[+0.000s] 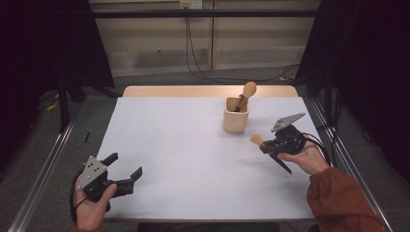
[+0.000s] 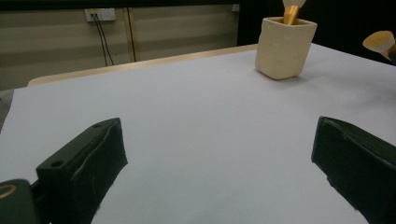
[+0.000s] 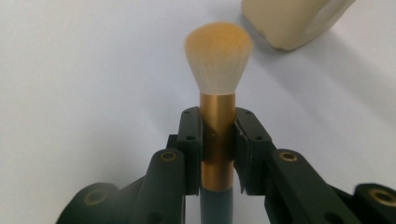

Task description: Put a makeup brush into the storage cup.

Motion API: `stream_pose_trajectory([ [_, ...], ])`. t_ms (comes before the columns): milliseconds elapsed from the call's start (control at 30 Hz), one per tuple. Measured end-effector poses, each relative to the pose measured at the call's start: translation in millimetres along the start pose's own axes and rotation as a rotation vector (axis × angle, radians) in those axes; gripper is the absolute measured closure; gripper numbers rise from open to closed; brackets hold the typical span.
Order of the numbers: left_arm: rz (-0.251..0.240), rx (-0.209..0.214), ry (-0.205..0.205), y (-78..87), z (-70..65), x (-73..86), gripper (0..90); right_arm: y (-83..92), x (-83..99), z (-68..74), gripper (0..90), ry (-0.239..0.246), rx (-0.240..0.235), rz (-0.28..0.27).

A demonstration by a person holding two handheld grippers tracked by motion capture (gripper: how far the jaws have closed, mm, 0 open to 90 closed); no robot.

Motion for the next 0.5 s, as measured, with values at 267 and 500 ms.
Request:
stream_pose_trajectory([
  [267, 0.005, -0.003, -0.002, -0.1, 0.4, 0.5, 2.8, 2.5, -6.3, -2.6, 74.8, -0.065, 0.017, -0.152],
  [500, 0.006, -0.002, -0.004, -0.1, 0.0, 0.4, 2.9, 8.0, -11.3, -0.5, 74.8, -0.072, 0.045, -0.268],
])
Point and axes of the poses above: each handheld gripper's, and its own axes: y roughly backward along the jaws, x roughly out of its underside, z roughly to its left, the point moved 6 cm from there along -y, roughly forward along the jaws, and after that the axes turned 5 degrees about -x, right-handed, at the moved point
